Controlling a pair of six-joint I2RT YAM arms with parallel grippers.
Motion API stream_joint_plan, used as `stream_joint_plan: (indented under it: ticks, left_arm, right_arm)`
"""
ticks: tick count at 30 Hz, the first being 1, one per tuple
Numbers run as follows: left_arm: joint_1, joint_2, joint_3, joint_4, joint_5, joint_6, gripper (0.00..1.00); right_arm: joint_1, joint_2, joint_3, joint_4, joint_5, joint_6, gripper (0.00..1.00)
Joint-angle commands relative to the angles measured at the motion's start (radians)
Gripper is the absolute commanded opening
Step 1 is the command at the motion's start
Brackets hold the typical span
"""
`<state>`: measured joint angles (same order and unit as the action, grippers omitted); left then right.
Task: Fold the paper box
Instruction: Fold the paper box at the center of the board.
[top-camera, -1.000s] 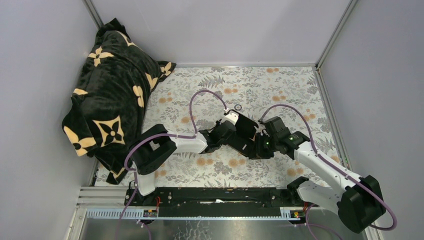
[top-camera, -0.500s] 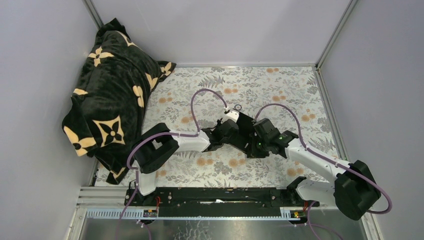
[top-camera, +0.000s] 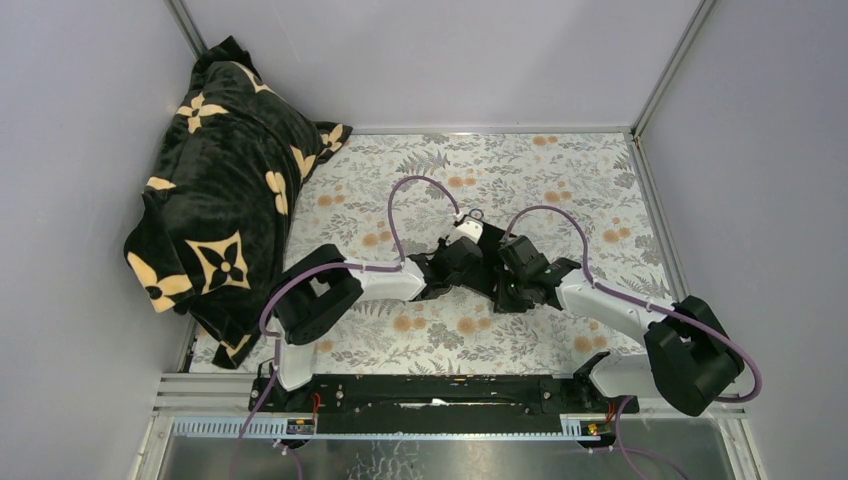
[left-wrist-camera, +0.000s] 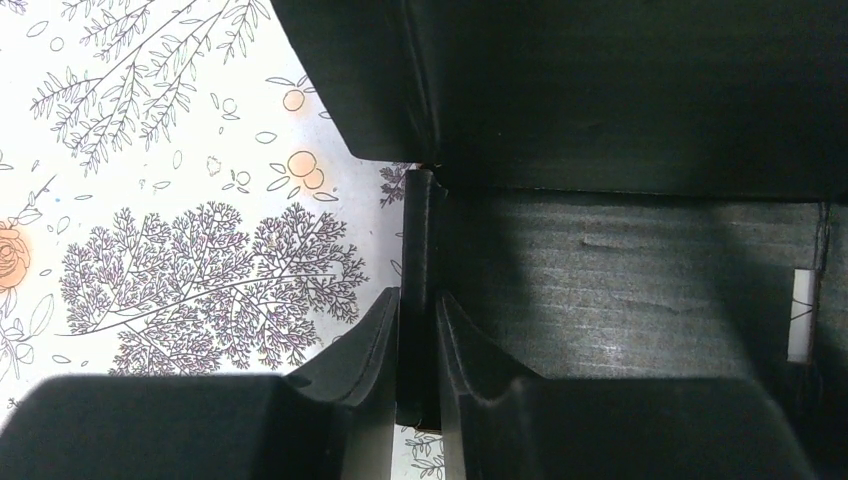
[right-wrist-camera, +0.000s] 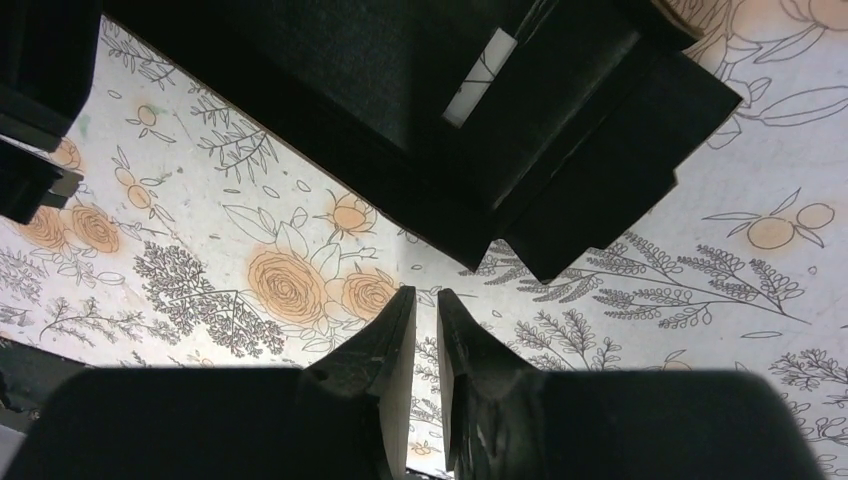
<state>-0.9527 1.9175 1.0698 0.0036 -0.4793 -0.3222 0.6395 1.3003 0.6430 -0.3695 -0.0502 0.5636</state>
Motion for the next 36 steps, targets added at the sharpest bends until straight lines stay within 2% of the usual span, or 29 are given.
stream_joint_plan:
  ticks: [1,16,36]
  left_arm:
    - [0.002,0.042,0.016,-0.054,-0.001,0.024,0.24]
    - [-0.008,0.083,0.045,-0.082,0.01,0.07,0.22]
    - [-0.017,0.104,0.046,-0.09,0.056,0.115,0.21]
  right_arm:
    - [0.006,0.013,0.035,0.04,0.064,-0.025,0.21]
    - [0.005,0.017,0.052,0.059,0.219,-0.074,0.2]
    - [0.005,0.12,0.124,0.123,0.23,-0.101,0.2]
